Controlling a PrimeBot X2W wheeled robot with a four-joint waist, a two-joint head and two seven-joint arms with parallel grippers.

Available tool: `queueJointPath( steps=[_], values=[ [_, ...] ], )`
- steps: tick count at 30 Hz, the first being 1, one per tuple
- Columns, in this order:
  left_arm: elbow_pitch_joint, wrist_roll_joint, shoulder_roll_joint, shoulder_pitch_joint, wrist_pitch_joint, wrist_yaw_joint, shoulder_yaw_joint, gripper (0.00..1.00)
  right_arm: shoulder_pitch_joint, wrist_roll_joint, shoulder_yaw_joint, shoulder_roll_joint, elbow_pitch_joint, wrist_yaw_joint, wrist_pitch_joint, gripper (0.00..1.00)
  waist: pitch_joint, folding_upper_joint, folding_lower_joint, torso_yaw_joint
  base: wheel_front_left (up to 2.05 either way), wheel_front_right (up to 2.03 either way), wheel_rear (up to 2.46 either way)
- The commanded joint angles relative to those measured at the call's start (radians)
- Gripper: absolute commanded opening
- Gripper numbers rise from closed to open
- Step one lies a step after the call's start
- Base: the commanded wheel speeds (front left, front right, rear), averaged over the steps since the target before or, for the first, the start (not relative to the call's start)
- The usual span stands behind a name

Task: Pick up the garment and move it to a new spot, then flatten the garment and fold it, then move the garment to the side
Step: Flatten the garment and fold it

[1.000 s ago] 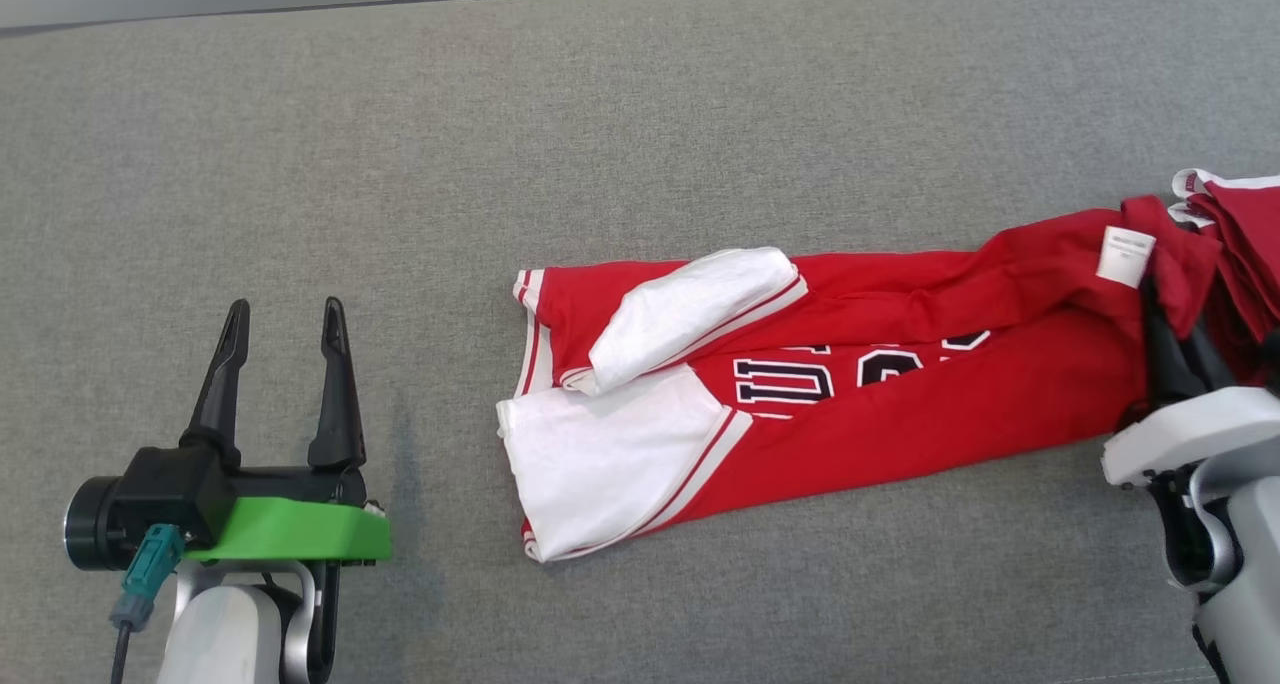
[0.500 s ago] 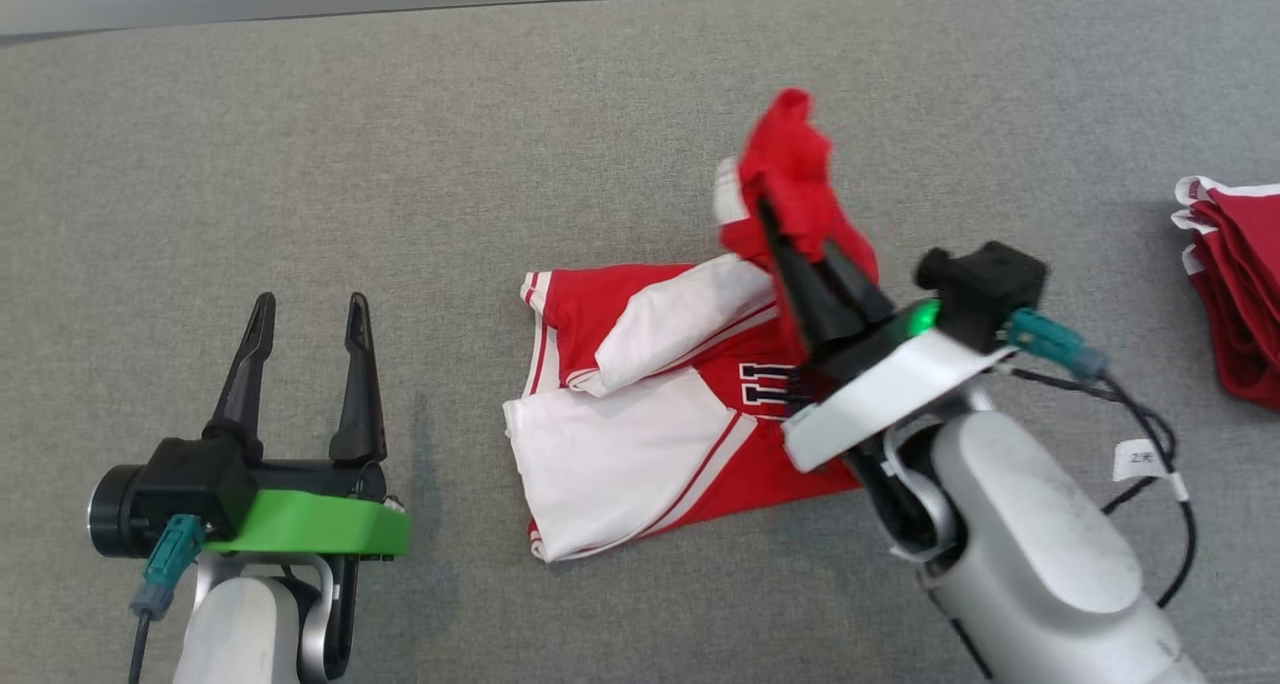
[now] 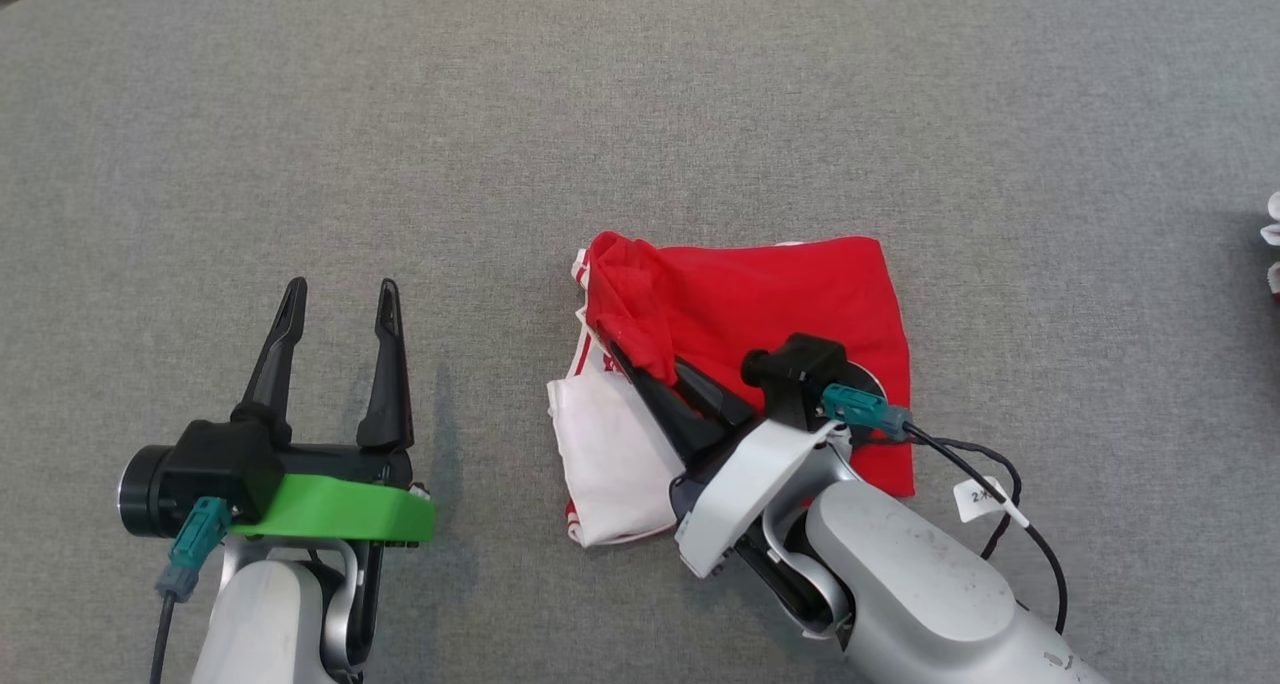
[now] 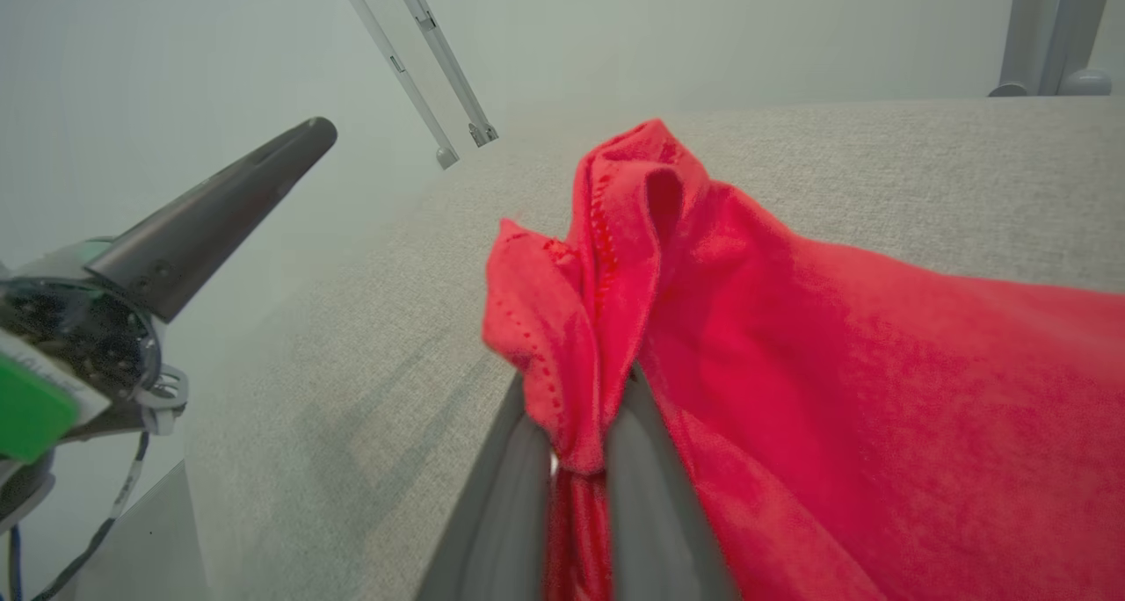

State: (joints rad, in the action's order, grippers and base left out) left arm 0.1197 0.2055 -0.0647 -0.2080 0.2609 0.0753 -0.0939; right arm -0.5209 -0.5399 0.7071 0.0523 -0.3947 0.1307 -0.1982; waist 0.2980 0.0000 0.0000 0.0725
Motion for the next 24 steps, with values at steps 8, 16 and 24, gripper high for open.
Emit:
queueJointPath(
  steps=[8, 16, 24],
  values=[
    [0.009, -0.016, 0.006, -0.024, 0.002, 0.011, 0.005, 1.00, -0.056, -0.128, 0.075, 0.000, 0.018, 0.000, -0.060, 1.00, 0.005, 0.0000, 0.0000, -0.007, 0.00, 0.00, 0.00],
    [0.010, -0.023, 0.008, -0.001, 0.002, 0.013, 0.018, 1.00, -0.016, -0.081, -0.094, 0.076, 0.164, 0.000, -0.068, 1.00, -0.014, 0.0000, 0.0000, -0.029, 0.00, 0.00, 0.00],
    [0.006, -0.036, 0.008, 0.016, 0.002, 0.005, 0.042, 1.00, 0.106, 0.067, -0.359, 0.144, 0.248, 0.000, -0.069, 1.00, -0.039, 0.0000, 0.0000, -0.052, 0.00, 0.00, 0.00]
  ],
)
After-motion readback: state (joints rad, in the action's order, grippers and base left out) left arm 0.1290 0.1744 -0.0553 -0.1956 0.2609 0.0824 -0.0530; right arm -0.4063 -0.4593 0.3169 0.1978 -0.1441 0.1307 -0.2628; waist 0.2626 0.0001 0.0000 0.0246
